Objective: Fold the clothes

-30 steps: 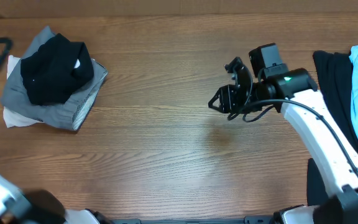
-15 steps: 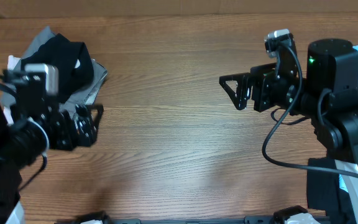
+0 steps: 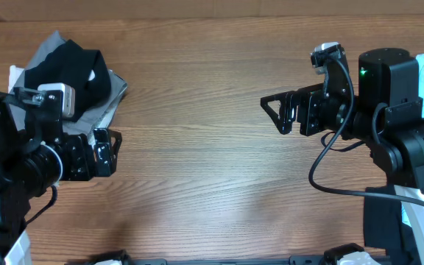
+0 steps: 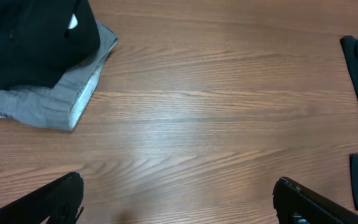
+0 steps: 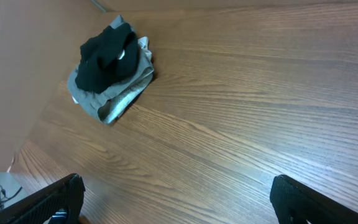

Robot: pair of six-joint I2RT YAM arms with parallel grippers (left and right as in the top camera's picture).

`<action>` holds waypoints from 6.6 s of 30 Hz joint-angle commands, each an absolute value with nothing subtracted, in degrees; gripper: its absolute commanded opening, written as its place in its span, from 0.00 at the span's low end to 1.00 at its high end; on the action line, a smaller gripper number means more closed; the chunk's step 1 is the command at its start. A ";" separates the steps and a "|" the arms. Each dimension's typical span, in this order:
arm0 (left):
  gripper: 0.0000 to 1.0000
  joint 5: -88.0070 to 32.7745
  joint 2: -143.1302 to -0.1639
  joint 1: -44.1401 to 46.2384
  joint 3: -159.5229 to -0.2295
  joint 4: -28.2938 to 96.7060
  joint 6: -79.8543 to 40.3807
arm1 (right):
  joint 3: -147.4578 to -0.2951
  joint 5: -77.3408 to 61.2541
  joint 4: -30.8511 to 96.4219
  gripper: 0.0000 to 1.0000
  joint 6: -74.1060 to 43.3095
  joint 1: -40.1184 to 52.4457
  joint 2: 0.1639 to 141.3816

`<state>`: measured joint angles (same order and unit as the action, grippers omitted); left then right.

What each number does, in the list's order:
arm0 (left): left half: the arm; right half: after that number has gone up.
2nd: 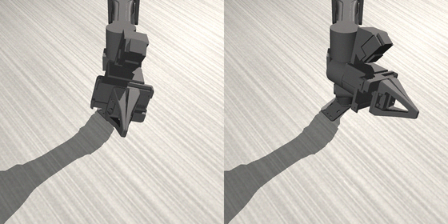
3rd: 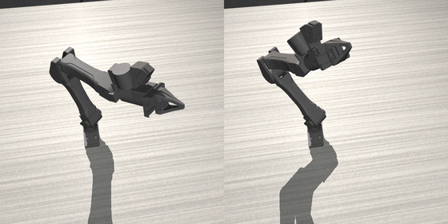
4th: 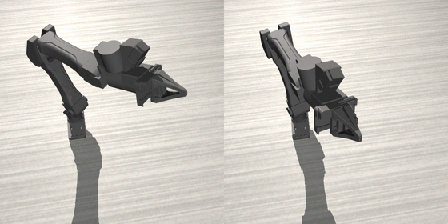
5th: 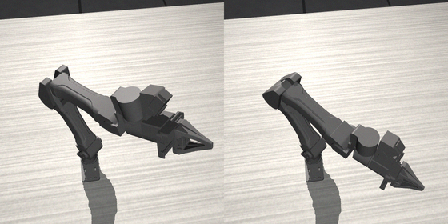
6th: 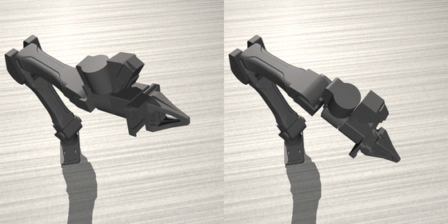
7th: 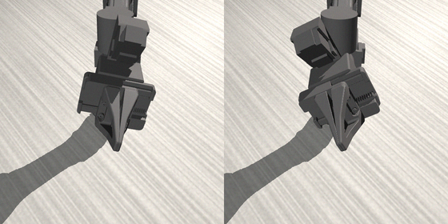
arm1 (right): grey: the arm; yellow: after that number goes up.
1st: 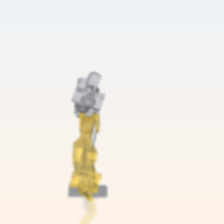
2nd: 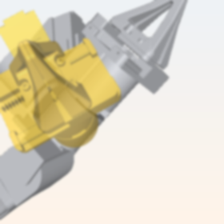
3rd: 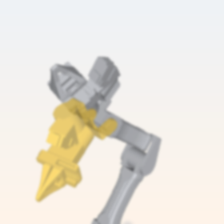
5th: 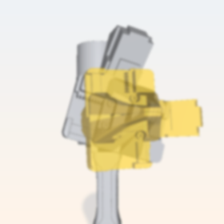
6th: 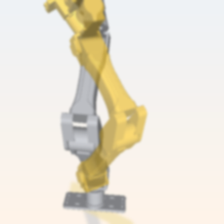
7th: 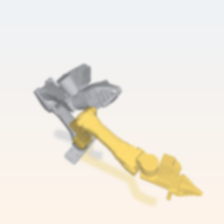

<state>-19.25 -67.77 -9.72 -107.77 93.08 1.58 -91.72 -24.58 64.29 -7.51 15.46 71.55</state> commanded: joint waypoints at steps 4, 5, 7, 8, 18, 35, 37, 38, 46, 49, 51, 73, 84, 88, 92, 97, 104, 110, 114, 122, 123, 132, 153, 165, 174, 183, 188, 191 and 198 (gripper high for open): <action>1.00 -18.63 -68.86 -9.43 -108.12 93.03 0.84 | -92.27 -24.05 67.37 1.00 -7.44 15.68 71.37; 1.00 -18.63 -68.97 -9.43 -108.12 93.01 0.86 | -92.27 -24.05 69.34 1.00 -7.44 15.68 71.37; 1.00 -18.63 -69.23 -9.43 -108.12 93.01 0.84 | -92.27 -24.03 73.65 1.00 -7.44 15.68 71.37; 1.00 -18.63 -69.34 -9.43 -108.12 93.01 0.84 | -92.27 -23.51 75.31 1.00 -7.22 15.68 71.37; 1.00 -18.63 -70.57 -9.43 -108.12 93.01 0.84 | -92.27 -15.73 75.07 1.00 -6.44 15.68 71.35; 1.00 -18.63 -71.00 -9.43 -108.12 93.01 0.84 | -69.65 -10.96 38.70 1.00 6.24 7.53 49.60; 1.00 -18.63 -71.00 -9.43 -108.12 93.01 0.84 | -62.78 -11.05 36.16 1.00 6.20 5.13 45.36; 1.00 -18.63 -71.00 -9.43 -108.12 93.01 0.84 | -59.48 -11.44 34.89 1.00 6.20 4.25 43.48; 1.00 -18.63 -71.00 -9.43 -108.12 93.01 0.84 | -35.33 -12.93 27.49 1.00 6.02 2.13 28.32; 1.00 -18.63 -71.00 -9.43 -108.12 93.01 0.84 | -27.55 -13.19 25.54 1.00 6.00 2.17 22.39; 1.00 -18.63 -71.00 -9.43 -108.12 93.01 0.84 | -22.81 -13.85 23.31 1.00 6.00 2.17 18.09; 1.00 -18.63 -71.05 -9.43 -108.12 93.01 0.84 | -0.45 -15.07 3.31 1.00 5.82 2.17 0.16; 1.00 -18.63 -71.16 -9.43 -108.12 93.01 0.84 | -0.45 -15.09 3.29 1.00 5.82 2.17 0.16; 1.00 -18.63 -71.16 -9.43 -108.12 93.01 0.84 | -0.45 -15.09 3.29 1.00 5.82 2.17 0.16; 1.00 -18.63 -71.16 -9.43 -108.12 93.01 0.84 | -0.45 -15.07 3.29 1.00 5.82 2.17 0.16; 1.00 -18.63 -71.02 -8.97 -108.12 93.03 0.84 | -0.45 -15.09 3.29 1.00 5.82 2.17 0.16; 1.00 -17.72 -67.55 -8.91 -107.26 91.83 1.48 | -0.45 -15.09 3.29 1.00 5.82 2.17 0.16; 1.00 -22.70 -57.10 -8.93 -91.88 63.79 1.28 | -0.45 -15.09 3.29 1.00 5.82 2.17 0.16; 1.00 -25.96 -48.23 -8.62 -73.65 44.64 1.17 | -0.45 -15.09 3.29 1.00 5.82 2.17 0.16; 1.00 -26.59 -30.87 -6.26 -39.03 17.06 1.04 | -0.45 -15.09 3.29 1.00 5.82 2.17 0.16; 1.00 -26.61 -28.45 -6.26 -34.94 14.87 1.04 | -0.45 -15.09 3.29 1.00 5.82 2.17 0.16; 1.00 -26.59 -10.63 -6.26 -13.13 2.22 0.43 | -0.45 -15.09 3.29 1.00 5.82 2.17 0.16; 1.00 -20.86 -0.36 -2.96 -0.27 2.66 -0.03 | -0.45 -15.09 3.29 1.00 5.82 2.17 0.16; 1.00 -20.82 -0.36 -2.96 -0.27 2.63 -0.01 | -0.45 -15.09 3.29 1.00 5.82 2.17 0.16; 1.00 -20.82 -0.36 -2.96 -0.27 2.63 -0.01 | -0.45 -15.09 3.29 1.00 5.82 2.17 0.16; 1.00 -20.82 -0.36 -2.96 -0.27 2.63 -0.01 | -0.45 -15.07 3.29 1.00 5.82 2.17 0.16; 1.00 -20.82 -0.36 -2.96 -0.27 2.63 -0.01 | -0.45 -15.07 3.29 1.00 5.82 2.17 0.16; 1.00 -20.82 -0.36 -2.96 -0.27 2.63 -0.01 | -0.45 -15.09 3.29 1.00 5.82 2.17 0.16; 1.00 -20.82 -0.36 -2.96 -0.27 2.63 -0.01 | -0.45 -15.09 3.29 1.00 5.82 2.17 0.16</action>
<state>-21.39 -0.91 -3.33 -0.47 2.59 0.32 -1.06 -15.16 3.64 5.98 2.33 0.80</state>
